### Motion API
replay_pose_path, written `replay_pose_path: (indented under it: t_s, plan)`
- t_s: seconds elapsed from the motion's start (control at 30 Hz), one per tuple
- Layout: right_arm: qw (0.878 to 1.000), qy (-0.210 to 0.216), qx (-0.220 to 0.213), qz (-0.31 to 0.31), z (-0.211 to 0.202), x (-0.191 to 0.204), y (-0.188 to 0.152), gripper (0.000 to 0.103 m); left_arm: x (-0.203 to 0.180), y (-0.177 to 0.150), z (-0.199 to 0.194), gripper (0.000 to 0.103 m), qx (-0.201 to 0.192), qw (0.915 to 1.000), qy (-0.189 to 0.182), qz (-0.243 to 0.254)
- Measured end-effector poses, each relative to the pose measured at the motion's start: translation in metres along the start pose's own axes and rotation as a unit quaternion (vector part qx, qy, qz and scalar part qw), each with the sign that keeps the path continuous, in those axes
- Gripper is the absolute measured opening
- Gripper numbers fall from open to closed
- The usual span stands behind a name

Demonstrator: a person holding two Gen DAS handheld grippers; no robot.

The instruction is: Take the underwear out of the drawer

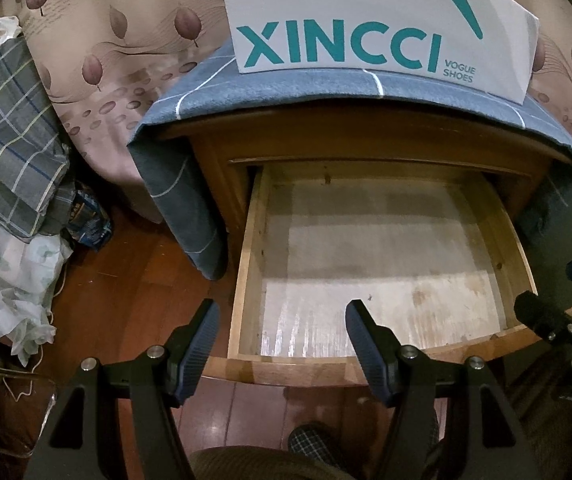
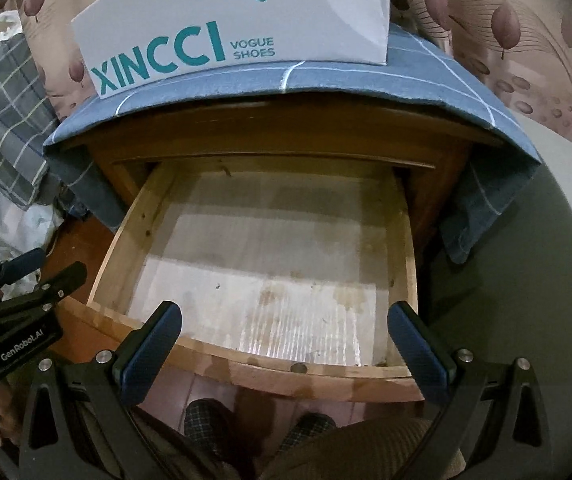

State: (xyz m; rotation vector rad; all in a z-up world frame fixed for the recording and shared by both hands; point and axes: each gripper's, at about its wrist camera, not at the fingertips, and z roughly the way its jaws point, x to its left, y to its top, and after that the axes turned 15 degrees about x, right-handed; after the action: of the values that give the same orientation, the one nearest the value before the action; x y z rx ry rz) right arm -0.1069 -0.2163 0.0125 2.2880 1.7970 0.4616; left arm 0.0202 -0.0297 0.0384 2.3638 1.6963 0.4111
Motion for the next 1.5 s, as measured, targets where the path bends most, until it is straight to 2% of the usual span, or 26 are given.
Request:
replay_pose_path:
  t_s: [1.5]
  plan:
    - [1.0, -0.009, 0.003, -0.013, 0.0012, 0.0064, -0.0009, 0.102, -0.0019, -0.0029, -0.0002, 0.067, -0.004, 0.9999, 0.0, 0.015]
